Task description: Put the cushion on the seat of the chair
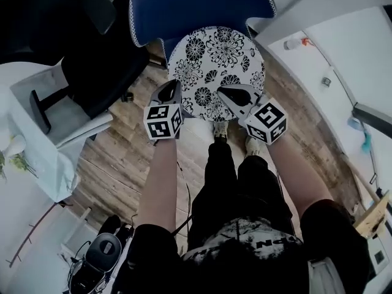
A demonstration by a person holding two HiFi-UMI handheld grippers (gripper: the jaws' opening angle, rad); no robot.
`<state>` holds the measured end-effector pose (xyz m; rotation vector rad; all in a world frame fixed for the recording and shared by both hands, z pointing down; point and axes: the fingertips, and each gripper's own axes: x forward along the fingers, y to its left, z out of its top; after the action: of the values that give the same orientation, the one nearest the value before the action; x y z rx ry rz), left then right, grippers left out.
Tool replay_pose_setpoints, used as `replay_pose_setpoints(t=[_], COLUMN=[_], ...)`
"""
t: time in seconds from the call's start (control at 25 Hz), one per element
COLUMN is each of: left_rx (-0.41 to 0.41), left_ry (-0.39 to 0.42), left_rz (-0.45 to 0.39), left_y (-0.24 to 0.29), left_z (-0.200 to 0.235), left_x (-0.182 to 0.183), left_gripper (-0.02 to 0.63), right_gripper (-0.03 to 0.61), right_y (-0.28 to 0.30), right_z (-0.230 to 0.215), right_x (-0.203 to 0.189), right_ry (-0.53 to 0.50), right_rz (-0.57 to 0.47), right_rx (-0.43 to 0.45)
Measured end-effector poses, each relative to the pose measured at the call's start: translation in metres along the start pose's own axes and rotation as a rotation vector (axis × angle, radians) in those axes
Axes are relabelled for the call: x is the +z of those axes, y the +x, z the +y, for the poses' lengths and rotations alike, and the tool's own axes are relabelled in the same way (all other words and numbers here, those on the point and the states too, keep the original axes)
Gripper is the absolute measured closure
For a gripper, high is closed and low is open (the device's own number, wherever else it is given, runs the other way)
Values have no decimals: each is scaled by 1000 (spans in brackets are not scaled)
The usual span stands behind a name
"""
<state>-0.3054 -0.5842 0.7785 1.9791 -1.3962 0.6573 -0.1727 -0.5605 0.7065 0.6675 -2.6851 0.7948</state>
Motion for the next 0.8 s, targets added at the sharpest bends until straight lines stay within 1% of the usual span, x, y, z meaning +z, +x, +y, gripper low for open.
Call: replay_pose_setpoints(t=[0.08, 0.28, 0.44, 0.6, 0.8], left_rx=[-29, -106, -167, -222, -251], left_ry=[-4, -6, 36, 53, 98], left_rz=[-51, -174, -257, -298, -338], left_y=[-18, -61, -93, -128, -161], left_z=[-14, -49, -86, -121, -145], left_x=[23, 78, 120, 148, 183], left_gripper=[598, 600, 600, 600, 600], right_gripper=[560, 560, 560, 560, 560], right_y=[-12, -38, -58, -85, -108], right_z=[7, 21, 31, 50, 69], right_x=[14, 53, 90, 129, 175], right_ry=[-21, -66, -105, -67, -108], right_rz=[-6, -25, -49, -98, -140], right_rx=[0, -15, -25, -5, -12])
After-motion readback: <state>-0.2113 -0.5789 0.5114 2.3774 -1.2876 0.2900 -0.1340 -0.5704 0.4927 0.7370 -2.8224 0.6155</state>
